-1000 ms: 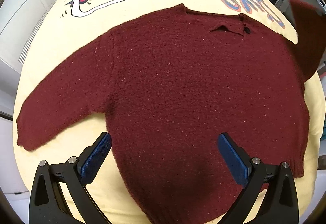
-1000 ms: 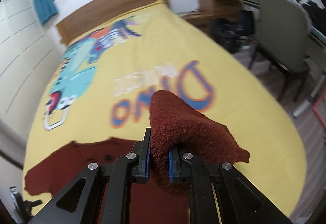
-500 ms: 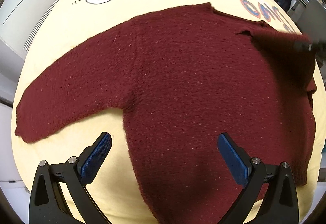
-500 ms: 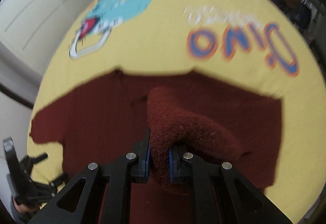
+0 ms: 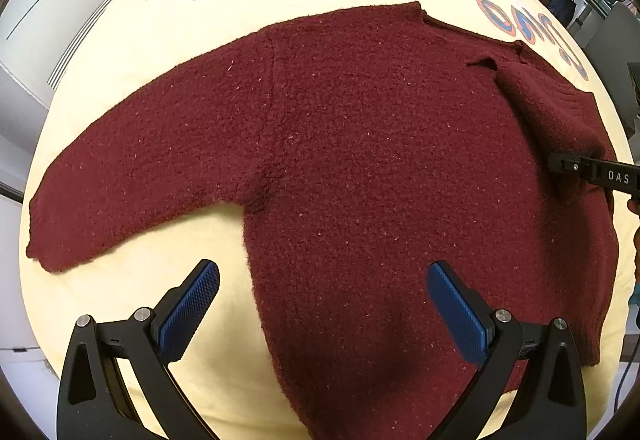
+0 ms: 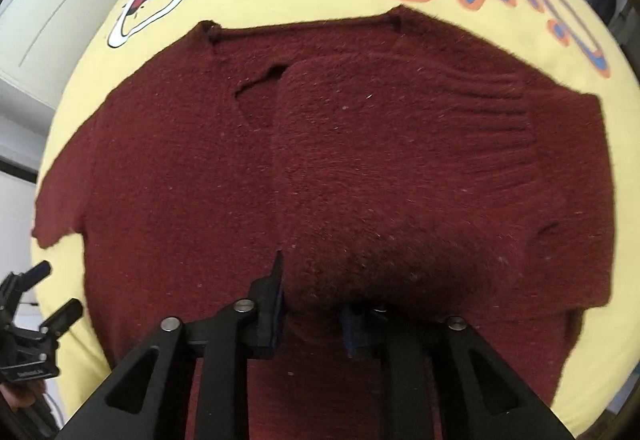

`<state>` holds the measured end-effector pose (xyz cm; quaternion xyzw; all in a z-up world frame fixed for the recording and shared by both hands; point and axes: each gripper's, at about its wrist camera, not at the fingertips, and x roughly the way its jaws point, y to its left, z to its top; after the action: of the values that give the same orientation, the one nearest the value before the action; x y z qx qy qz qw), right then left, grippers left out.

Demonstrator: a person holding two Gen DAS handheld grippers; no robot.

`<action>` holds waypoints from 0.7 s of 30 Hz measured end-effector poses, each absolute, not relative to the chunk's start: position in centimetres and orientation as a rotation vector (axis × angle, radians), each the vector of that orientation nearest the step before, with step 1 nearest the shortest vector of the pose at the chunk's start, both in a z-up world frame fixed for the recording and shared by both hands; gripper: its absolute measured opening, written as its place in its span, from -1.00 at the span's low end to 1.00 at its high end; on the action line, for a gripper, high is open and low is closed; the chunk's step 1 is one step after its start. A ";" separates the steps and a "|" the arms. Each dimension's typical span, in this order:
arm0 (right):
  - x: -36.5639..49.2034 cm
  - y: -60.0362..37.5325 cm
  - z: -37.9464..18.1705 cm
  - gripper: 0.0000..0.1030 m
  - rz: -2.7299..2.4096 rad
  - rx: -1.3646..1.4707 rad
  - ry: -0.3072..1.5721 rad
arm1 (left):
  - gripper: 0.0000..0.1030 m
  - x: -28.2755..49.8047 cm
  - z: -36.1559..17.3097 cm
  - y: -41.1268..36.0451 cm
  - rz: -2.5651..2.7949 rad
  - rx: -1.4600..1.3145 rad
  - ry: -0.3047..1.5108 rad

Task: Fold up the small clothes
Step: 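Fold the held sleeve across the sweater body and open the right gripper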

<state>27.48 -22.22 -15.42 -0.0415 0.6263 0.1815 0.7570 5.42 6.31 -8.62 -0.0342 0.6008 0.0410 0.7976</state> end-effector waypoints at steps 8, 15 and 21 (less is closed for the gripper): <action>26.4 -25.9 -14.9 0.57 0.403 -0.115 1.373 | 0.98 5.3 -7.6 5.3 0.050 -0.057 1.268; 23.8 -31.4 -15.4 0.58 0.368 -0.116 1.372 | 0.98 6.4 -6.4 2.3 -0.009 0.004 1.228; 23.0 -36.3 -16.2 0.59 0.268 -0.069 1.386 | 0.98 9.4 -5.7 -4.3 -0.161 0.118 1.187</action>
<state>23.00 -36.35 -16.16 -0.0317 0.6368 0.1233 0.7604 9.43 -4.32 -5.70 0.0554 0.5582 -0.0759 0.8244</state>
